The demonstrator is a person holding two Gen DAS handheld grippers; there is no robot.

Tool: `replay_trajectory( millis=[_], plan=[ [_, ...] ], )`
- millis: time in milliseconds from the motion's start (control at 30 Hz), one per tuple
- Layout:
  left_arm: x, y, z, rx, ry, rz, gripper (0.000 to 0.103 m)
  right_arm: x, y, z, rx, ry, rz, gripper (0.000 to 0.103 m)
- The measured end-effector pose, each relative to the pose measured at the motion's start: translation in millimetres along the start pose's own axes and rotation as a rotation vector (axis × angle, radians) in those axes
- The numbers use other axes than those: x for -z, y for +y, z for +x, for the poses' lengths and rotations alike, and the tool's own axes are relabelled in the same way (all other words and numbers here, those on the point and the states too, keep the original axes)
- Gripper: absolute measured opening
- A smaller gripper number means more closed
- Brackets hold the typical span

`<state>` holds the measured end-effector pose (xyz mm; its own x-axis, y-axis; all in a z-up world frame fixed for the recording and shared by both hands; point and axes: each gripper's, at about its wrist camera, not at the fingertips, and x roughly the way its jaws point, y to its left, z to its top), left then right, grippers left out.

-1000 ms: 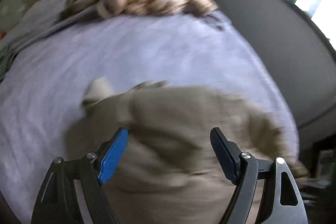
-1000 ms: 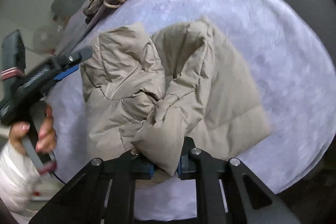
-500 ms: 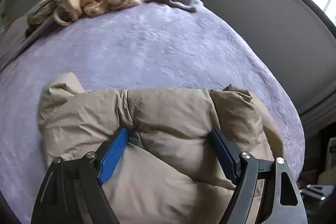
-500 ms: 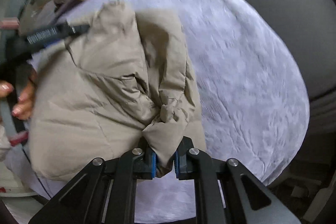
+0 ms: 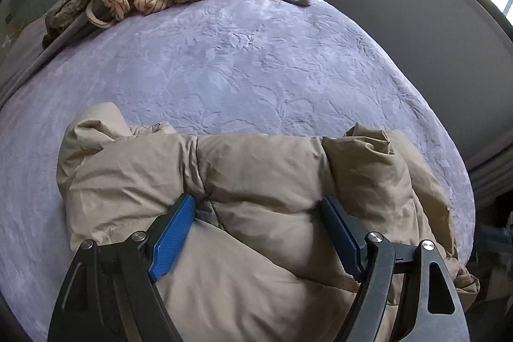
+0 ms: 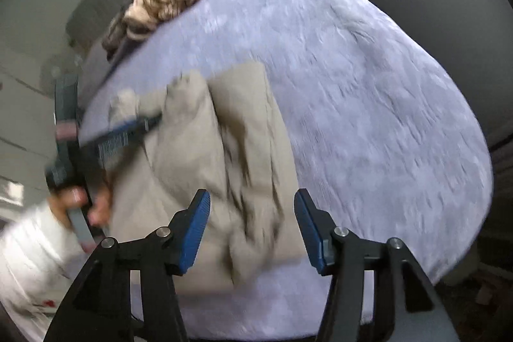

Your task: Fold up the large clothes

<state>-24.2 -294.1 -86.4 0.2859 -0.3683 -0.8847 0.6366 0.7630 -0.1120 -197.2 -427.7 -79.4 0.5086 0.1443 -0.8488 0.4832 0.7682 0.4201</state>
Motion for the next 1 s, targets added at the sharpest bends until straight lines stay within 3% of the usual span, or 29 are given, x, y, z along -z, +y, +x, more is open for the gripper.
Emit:
replay_trajectory(
  millis=[33, 100, 233, 333, 433, 533, 567, 667, 800, 900, 1000],
  plan=[
    [-0.1, -0.5, 0.0, -0.003, 0.000, -0.003, 0.081, -6.5, 0.1, 4.7, -0.019, 0.003, 0.014, 0.054],
    [-0.4, -0.8, 0.8, -0.010, 0.001, -0.008, 0.081, -26.0, -3.8, 27.8, -0.071, 0.016, 0.053, 0.015],
    [-1.6, -3.7, 1.8, -0.018, 0.002, -0.013, 0.081, -45.3, -11.7, 91.4, 0.038, 0.116, 0.087, 0.001],
    [-1.1, -5.8, 2.9, -0.032, 0.010, -0.001, 0.083, -39.4, -22.1, 117.8, 0.061, 0.197, 0.101, 0.000],
    [0.6, -3.9, 3.3, -0.038, 0.011, -0.002, 0.083, -38.9, -17.3, 95.2, 0.045, 0.144, 0.090, 0.005],
    [1.2, -2.5, 3.6, -0.043, 0.012, 0.000, 0.083, -39.8, -11.8, 64.5, -0.044, 0.073, 0.115, 0.008],
    [1.3, -2.9, 3.9, -0.048, 0.013, 0.003, 0.083, -41.2, -7.4, 53.9, -0.091, 0.042, 0.127, 0.014],
    [1.5, -5.0, 3.8, -0.065, 0.018, 0.010, 0.083, -41.2, 9.8, 46.9, -0.176, 0.036, 0.108, 0.044],
    [2.1, -2.2, -5.7, -0.074, 0.020, -0.014, 0.083, -34.4, 34.2, 54.7, -0.193, 0.098, 0.041, 0.042],
    [5.7, 3.2, -24.6, -0.067, 0.014, -0.045, 0.083, -18.6, 43.5, 72.0, -0.113, 0.172, -0.028, 0.035],
    [19.6, 11.8, -51.7, -0.072, 0.000, -0.058, 0.083, -3.8, 45.6, 84.9, -0.064, 0.218, -0.057, 0.034]
  ],
)
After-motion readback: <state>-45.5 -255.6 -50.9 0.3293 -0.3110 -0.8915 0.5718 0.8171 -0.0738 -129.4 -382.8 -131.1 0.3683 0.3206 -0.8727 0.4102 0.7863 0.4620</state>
